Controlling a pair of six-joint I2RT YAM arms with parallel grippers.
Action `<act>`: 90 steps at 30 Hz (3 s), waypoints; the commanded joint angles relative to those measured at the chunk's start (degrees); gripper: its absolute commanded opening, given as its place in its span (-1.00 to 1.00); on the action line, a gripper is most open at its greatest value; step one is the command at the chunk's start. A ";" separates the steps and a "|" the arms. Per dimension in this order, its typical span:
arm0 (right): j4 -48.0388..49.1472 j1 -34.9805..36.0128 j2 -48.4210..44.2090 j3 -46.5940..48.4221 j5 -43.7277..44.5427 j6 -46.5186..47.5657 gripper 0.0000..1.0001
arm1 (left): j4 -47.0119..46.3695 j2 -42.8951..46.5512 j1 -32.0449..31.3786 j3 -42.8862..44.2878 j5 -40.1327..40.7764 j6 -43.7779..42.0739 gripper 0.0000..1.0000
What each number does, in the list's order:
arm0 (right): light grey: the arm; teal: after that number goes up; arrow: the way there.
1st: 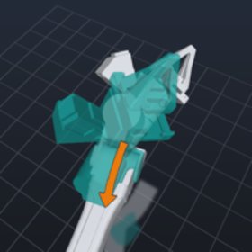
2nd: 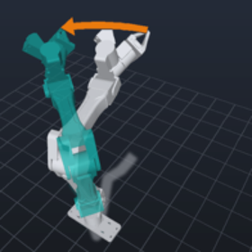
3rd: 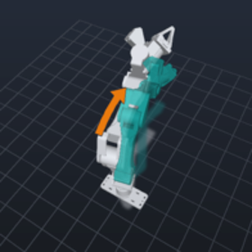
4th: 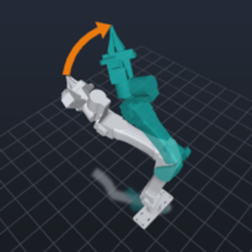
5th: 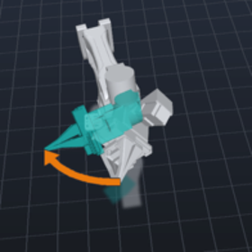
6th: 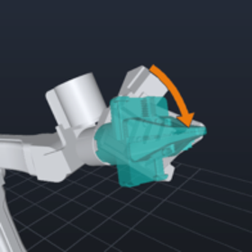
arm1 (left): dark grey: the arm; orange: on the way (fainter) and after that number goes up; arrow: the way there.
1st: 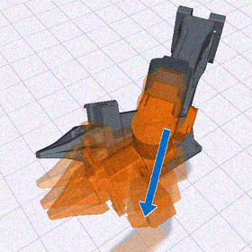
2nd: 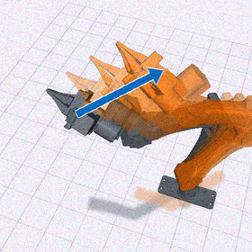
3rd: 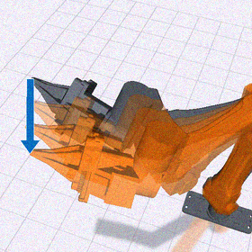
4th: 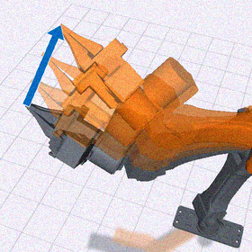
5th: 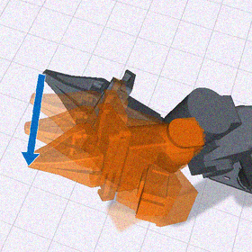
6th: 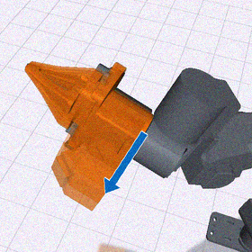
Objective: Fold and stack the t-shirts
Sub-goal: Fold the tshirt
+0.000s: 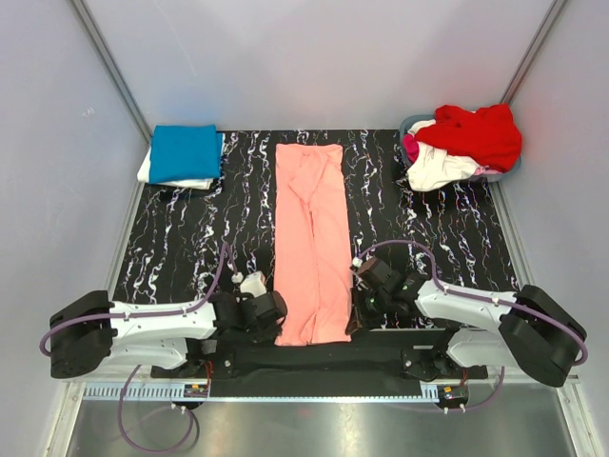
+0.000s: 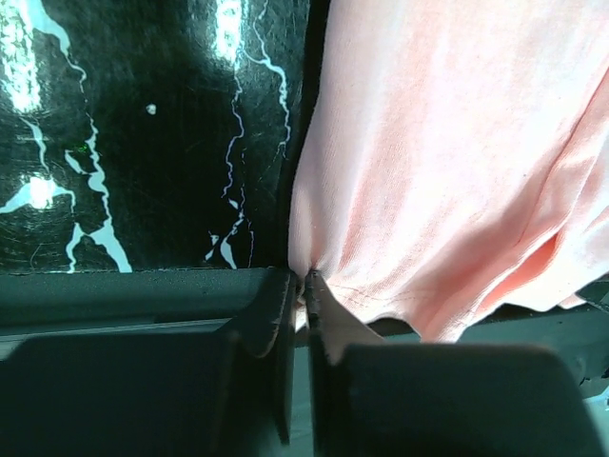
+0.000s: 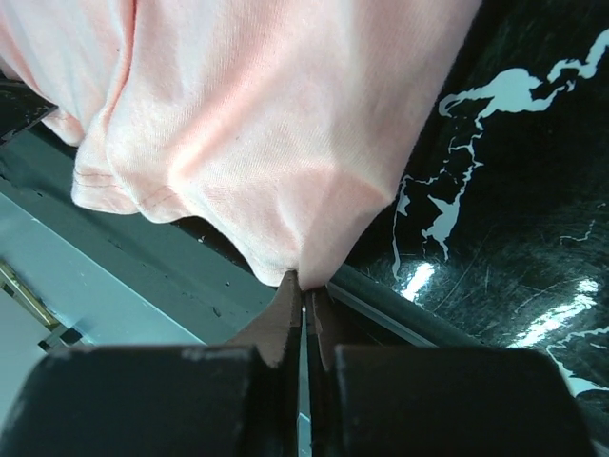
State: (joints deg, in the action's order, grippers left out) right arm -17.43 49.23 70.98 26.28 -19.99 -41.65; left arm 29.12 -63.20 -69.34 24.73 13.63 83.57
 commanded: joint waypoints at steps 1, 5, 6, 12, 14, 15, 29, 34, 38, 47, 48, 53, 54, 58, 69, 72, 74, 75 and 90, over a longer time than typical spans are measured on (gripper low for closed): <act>1.35 0.51 -2.16 -0.44 1.97 -0.80 -0.99 | -1.70 0.18 0.00 -0.21 1.75 -0.16 -0.95; -0.93 0.51 -4.09 0.17 3.11 -1.33 -1.00 | -1.27 0.53 0.00 0.40 1.67 -0.78 -1.00; -1.55 0.51 -4.97 0.69 3.20 -1.33 -1.00 | 0.22 0.79 -0.09 1.45 1.58 -0.60 -1.00; -5.15 0.51 -6.56 3.59 1.62 -3.61 -1.00 | 3.90 0.89 -0.09 6.02 -1.85 -1.22 -1.00; -8.73 0.51 -6.99 6.05 3.37 -3.27 -1.00 | 6.72 0.53 -0.09 10.06 -1.50 -1.83 -1.00; -9.98 0.51 -7.08 7.97 4.42 -3.52 -1.00 | 9.43 0.19 -0.18 11.47 -1.15 -2.27 -1.00; -20.10 -4.66 0.12 25.48 12.61 3.59 -1.00 | 18.16 -1.75 10.44 24.92 -0.97 -12.46 -0.88; -20.36 -11.52 5.21 31.80 10.32 8.06 -1.00 | 15.97 -5.35 18.97 29.05 -5.26 -20.63 -0.88; -21.33 -14.25 10.48 38.38 9.88 11.14 -1.00 | 15.17 -11.83 24.06 33.88 -6.86 -25.38 -0.88; -23.17 -20.13 20.15 49.46 8.30 15.37 -1.00 | 16.49 -24.24 31.71 45.39 -8.62 -32.85 -0.95; -23.26 -20.40 21.82 50.17 7.86 16.07 -1.00 | 16.84 -25.03 32.33 46.45 -8.88 -33.99 -0.95; -23.52 -22.25 27.44 54.74 6.63 17.39 -1.00 | 18.42 -30.22 35.41 51.11 -9.85 -36.90 -0.97; -23.79 -22.77 28.07 55.36 6.45 17.65 -1.00 | 18.42 -30.84 35.76 52.34 -10.11 -37.77 -0.97; -24.05 -24.18 30.62 57.65 5.93 18.18 -1.00 | 19.74 -35.40 37.26 56.38 -10.29 -40.15 -0.98; -23.88 -25.50 37.38 61.69 3.82 19.24 -1.00 | 21.41 -44.64 38.40 63.68 -10.20 -43.23 -1.00; -23.88 -25.94 39.23 63.10 3.55 19.32 -1.00 | 21.85 -45.96 38.84 65.35 -9.59 -43.40 -1.00; -24.23 -26.38 40.63 64.59 3.73 19.50 -1.00 | 22.11 -47.01 39.11 66.23 -9.41 -43.67 -1.00; -24.40 -26.56 40.99 65.12 3.73 19.50 -1.00 | 22.12 -47.45 39.28 66.58 -9.24 -43.84 -1.00; -25.72 -27.79 46.70 70.84 2.50 19.15 -1.00 | 21.32 -53.33 41.30 71.33 -9.23 -49.03 -0.99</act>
State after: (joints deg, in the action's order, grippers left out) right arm -43.13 21.80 116.22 94.94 -16.19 -22.90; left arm 51.05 -114.48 -28.60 93.49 4.27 36.60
